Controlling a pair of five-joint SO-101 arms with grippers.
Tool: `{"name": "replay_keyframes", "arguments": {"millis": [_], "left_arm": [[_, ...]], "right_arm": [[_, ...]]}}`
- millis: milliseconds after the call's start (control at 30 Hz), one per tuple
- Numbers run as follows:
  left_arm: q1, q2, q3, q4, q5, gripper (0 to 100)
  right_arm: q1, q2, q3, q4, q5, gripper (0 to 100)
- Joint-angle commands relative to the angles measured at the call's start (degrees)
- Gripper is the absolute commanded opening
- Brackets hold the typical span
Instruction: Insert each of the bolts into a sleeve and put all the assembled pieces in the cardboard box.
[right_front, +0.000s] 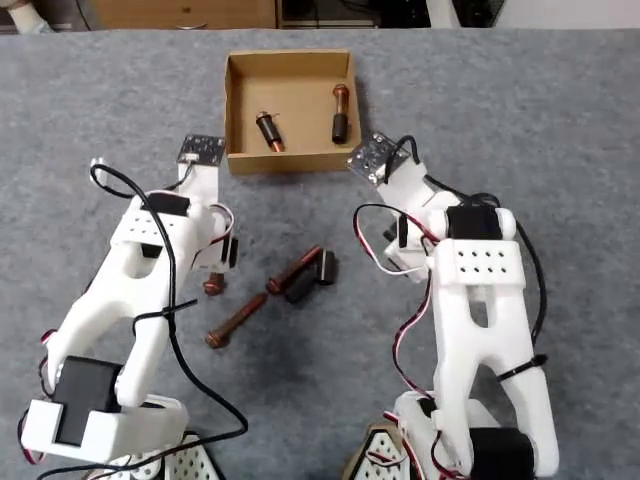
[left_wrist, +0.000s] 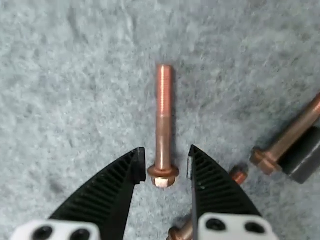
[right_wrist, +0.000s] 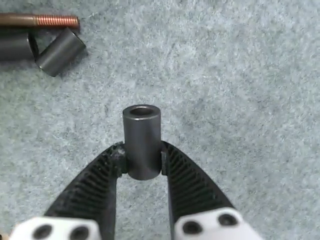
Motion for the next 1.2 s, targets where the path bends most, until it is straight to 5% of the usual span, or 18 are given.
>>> {"name": "replay_keyframes", "arguments": {"millis": [0,233,567,967,1167], "left_arm": [[0.18,-0.13,1.49,-1.23,0.53,15],[0.53,0.66,4.4,-9.41,3.78,15],[0.26,9.89,-2.64,-5.27,5.01,14],[0.79,18.68,-11.34,1.58,5.89,2],[1.58,11.3,-13.1,8.97,-5.89,2]], "right_arm": [[1.01,-2.07,-0.13,-1.14,0.53,0.2],[0.84,-2.07,-0.13,-4.66,0.26,0.2],[0.75,-2.07,-0.04,-4.48,0.18,0.2],[0.75,-2.07,-0.04,-4.4,-1.14,0.2],[0.84,-2.07,1.36,-4.75,-1.32,0.2]]}}
